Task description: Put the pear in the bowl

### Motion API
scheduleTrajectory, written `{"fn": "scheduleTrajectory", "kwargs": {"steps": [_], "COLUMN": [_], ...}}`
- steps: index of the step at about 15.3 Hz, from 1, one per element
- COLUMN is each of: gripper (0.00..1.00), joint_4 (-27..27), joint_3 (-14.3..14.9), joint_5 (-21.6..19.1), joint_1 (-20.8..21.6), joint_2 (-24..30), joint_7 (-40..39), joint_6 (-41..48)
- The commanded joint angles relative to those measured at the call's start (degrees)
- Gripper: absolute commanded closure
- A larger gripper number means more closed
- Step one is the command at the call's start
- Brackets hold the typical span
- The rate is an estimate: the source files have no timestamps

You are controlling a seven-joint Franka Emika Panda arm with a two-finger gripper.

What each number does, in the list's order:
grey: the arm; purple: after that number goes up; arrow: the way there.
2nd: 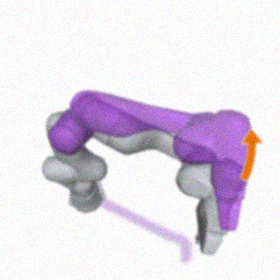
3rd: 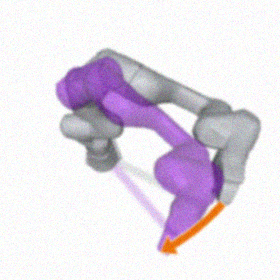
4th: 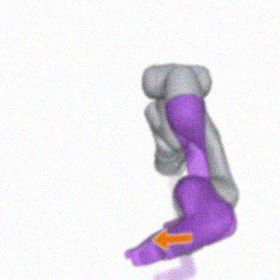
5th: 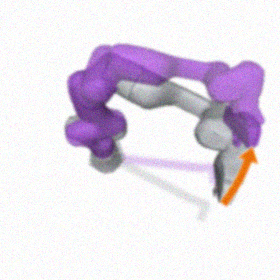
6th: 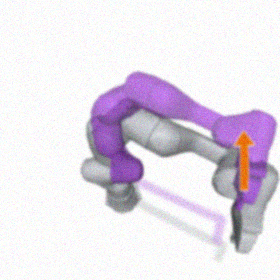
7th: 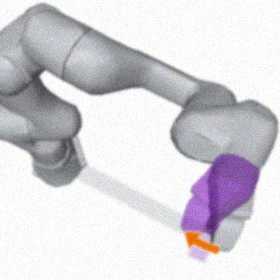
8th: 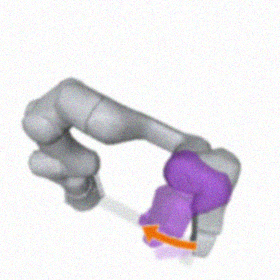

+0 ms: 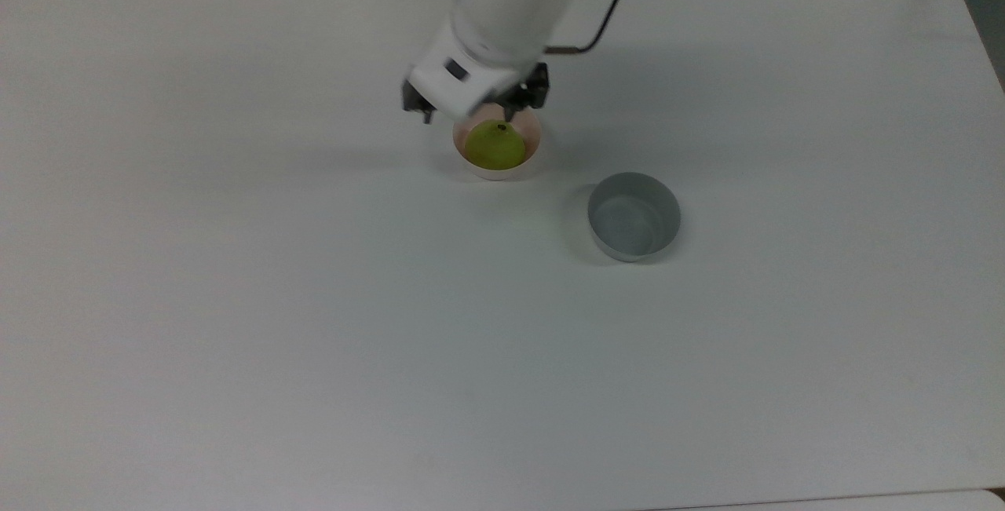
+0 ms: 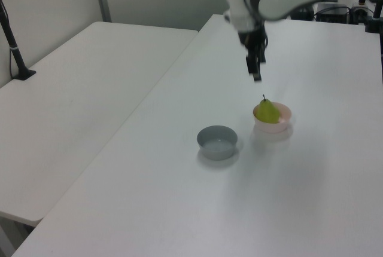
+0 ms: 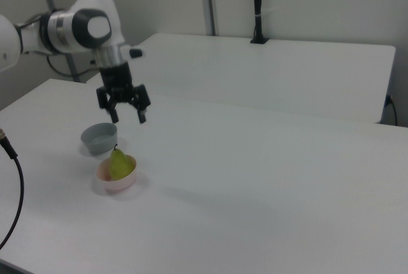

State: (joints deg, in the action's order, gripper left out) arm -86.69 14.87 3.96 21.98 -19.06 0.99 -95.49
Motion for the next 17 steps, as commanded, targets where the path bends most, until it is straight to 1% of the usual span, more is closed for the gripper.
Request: {"fn": "scheduleTrajectory", "kwargs": {"steps": [1, 3, 4, 8, 13, 16, 17], "gripper": [0.00, 0.00, 0.00, 0.00, 0.00, 0.00, 0.00], "joint_4": [0.5, 0.5, 0.4, 0.3, 0.3, 0.1, 0.1], "joint_3": [0.1, 0.2, 0.2, 0.2, 0.2, 0.1, 0.1], "joint_5": [-1.1, -1.0, -1.0, -1.0, -0.5, -0.6, -0.7], "joint_1": [-6.2, -9.2, -11.4, -14.4, -14.7, -14.7, -14.7], "joint_2": [5.4, 6.1, 6.4, 6.5, 6.6, 6.6, 6.6], "joint_7": [-4.8, -5.3, -6.7, -7.8, -7.1, -3.4, -3.2], "joint_6": [-0.2, -0.2, -0.1, -0.1, 0.0, -0.3, -0.3]}}
